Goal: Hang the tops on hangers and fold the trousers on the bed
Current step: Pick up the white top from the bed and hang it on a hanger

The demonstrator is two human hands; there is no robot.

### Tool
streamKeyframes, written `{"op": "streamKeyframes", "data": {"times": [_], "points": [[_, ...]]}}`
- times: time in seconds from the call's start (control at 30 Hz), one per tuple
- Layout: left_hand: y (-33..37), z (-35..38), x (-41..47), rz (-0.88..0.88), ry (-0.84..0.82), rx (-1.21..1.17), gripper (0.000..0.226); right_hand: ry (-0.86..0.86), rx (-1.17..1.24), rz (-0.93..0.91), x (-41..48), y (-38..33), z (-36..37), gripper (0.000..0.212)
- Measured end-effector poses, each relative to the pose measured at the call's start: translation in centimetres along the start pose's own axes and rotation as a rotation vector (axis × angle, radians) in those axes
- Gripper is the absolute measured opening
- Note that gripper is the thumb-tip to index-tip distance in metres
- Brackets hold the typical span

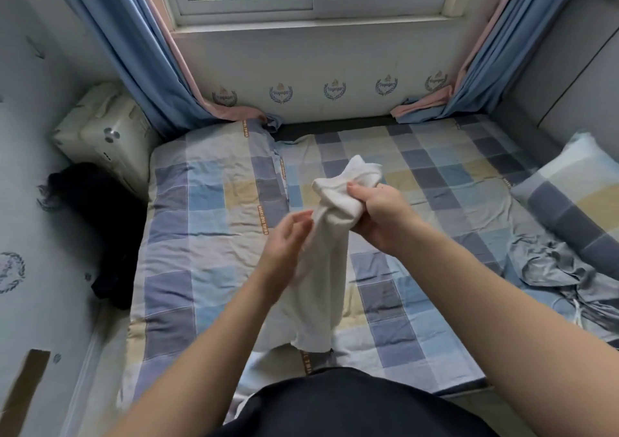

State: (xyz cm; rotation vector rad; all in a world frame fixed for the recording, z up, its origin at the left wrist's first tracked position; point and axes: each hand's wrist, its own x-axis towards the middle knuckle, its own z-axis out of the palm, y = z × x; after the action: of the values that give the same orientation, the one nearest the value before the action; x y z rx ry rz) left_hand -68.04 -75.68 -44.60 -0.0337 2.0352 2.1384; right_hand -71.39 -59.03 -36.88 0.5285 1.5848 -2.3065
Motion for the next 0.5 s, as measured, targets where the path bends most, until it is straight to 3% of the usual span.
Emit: {"op": "streamKeyframes", "data": {"times": [0.1,0.2,0.37,0.43,0.5], "points": [[-2.9,0.4,-0.4,-0.007,-0.003,0.343,0.053,-0.012,0.096,0.023,0.1,-1.3,0.5,0.023],[-4.5,0.2,0.2,-0.033,0.089,0.494,0.007,0.008,0.131,-0.014,0.4,-2.4,0.4,0.028],[-2.2,-0.2,0.8,-0.169,0.257,0.219,0.023,-0.036,0.081,-0.069,0.9,-2.2,-2.1,0.024],[-1.2,0.0,1.3,-0.256,0.306,0.055,0.020,-0.058,-0.187,-0.120,0.9,-0.7,-3.2,0.017],[-0.5,0.5,1.6,-0.331,0.323,-0.160,0.022,-0.117,-0.495,-0.171,0.6,1.8,-4.2,0.029]]}}
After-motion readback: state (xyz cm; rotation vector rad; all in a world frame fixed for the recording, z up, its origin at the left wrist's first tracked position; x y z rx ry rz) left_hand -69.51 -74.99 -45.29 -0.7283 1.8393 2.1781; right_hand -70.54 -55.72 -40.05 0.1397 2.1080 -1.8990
